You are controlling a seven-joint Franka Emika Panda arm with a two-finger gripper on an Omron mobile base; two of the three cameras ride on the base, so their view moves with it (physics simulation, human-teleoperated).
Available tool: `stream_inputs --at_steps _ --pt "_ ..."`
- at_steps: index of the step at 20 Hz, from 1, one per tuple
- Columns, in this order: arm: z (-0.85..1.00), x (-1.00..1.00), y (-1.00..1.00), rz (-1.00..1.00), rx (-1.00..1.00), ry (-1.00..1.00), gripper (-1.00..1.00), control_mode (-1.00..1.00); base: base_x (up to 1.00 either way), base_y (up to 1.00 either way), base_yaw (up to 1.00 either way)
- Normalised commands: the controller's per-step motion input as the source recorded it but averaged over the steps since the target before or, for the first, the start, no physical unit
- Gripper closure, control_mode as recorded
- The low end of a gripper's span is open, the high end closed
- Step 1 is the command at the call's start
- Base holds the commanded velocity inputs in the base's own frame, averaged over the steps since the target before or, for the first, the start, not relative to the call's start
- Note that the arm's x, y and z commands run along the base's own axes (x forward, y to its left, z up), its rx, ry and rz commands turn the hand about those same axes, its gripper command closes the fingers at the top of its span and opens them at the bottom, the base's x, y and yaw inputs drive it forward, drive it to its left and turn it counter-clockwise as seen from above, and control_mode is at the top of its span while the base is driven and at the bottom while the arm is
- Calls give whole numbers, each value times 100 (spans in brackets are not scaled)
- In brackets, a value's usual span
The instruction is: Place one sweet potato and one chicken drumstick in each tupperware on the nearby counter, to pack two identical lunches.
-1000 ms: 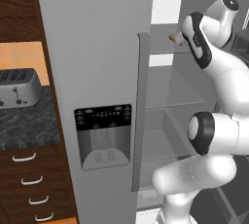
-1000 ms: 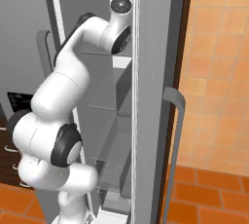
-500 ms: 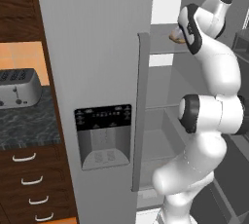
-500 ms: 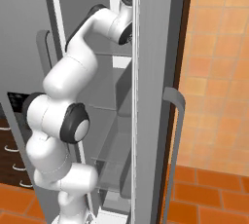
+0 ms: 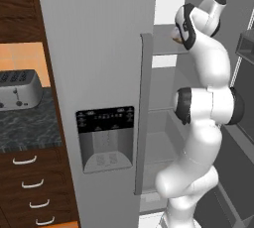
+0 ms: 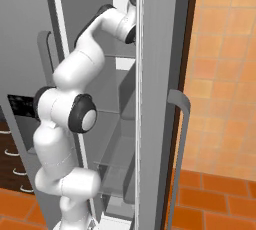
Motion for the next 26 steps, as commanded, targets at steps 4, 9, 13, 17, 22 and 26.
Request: stream_inputs --at_steps 4,9,13,17,22,26 --pt "-9 57 0 0 0 0 -100 -100 0 0 0" --pt "-24 23 -1 0 0 0 -100 -100 0 0 0" --pt "-57 8 0 0 0 9 100 -100 0 0 0" --pt "-57 14 0 0 0 4 100 -100 0 0 0" --pt "-15 -44 0 -1 9 -1 100 -100 0 0 0" --pt "7 -71 3 0 18 -11 100 -100 0 0 0"
